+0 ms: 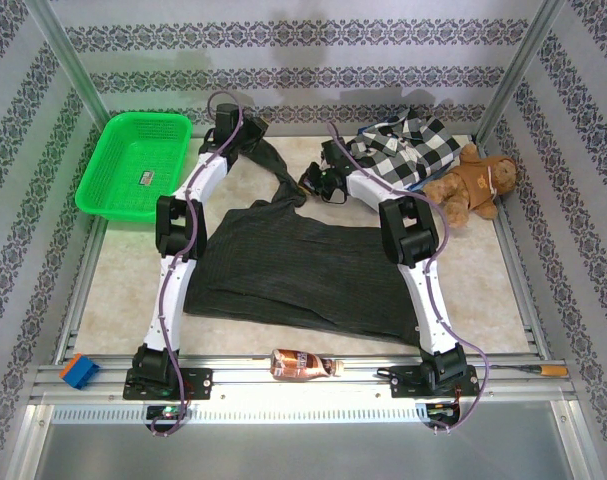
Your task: Fold and stack the long sleeve shirts
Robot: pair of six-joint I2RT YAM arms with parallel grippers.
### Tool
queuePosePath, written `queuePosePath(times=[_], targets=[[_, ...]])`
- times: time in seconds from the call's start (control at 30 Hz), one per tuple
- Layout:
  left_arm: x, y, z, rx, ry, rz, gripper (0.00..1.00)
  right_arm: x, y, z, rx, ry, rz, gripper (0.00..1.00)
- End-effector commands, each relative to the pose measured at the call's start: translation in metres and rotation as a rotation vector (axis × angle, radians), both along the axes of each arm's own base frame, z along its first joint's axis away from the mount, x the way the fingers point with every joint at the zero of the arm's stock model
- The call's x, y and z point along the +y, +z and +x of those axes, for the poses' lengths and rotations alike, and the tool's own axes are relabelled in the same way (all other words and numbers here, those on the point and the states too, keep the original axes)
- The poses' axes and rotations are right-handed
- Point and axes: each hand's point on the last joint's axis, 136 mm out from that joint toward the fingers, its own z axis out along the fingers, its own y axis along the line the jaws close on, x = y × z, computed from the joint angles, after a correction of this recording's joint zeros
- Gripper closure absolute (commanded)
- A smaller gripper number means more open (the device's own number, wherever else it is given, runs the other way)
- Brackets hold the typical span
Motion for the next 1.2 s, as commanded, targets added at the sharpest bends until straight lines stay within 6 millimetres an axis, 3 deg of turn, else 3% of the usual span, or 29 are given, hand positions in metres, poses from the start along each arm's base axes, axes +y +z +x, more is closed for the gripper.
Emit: queuePosePath(times=[0.0, 0.07, 0.23, 0.27, 0.3, 0.4, 0.5, 0.63, 0.93, 1.17], targets=[[-0.004, 0.038, -0.025, -0.007, -0.058, 0.047, 0.51, -0.022, 0.043, 0.009, -0.101, -0.029, -0.095, 0.87], [-0.006, 0.044, -0.046, 0.001, -0.111, 0.107, 0.43, -0.033, 0.051, 0.012, -0.14, -0.029, -0.173, 0.81], [0.006, 0.03, -0.084, 0.087, -0.14, 0.222, 0.41, -0.043, 0.066, 0.016, -0.193, -0.005, -0.279, 0.71], [0.016, 0.016, -0.112, 0.147, -0.151, 0.263, 0.41, -0.038, 0.077, 0.019, -0.238, 0.035, -0.285, 0.64], [0.023, -0.006, -0.153, 0.22, -0.182, 0.299, 0.41, -0.018, 0.092, 0.02, -0.311, 0.136, -0.293, 0.57], [0.026, -0.036, -0.195, 0.313, -0.209, 0.302, 0.41, 0.016, 0.105, 0.013, -0.391, 0.294, -0.345, 0.53], [0.03, -0.057, -0.229, 0.376, -0.215, 0.294, 0.42, 0.042, 0.103, 0.004, -0.447, 0.413, -0.48, 0.48], [0.03, -0.076, -0.264, 0.43, -0.224, 0.263, 0.42, 0.055, 0.09, 0.006, -0.499, 0.439, -0.61, 0.38], [0.029, -0.108, -0.32, 0.518, -0.251, 0.222, 0.42, 0.065, 0.063, 0.019, -0.55, 0.46, -0.673, 0.35], [0.033, -0.135, -0.39, 0.646, -0.281, 0.209, 0.42, 0.065, 0.049, 0.022, -0.531, 0.446, -0.66, 0.35]])
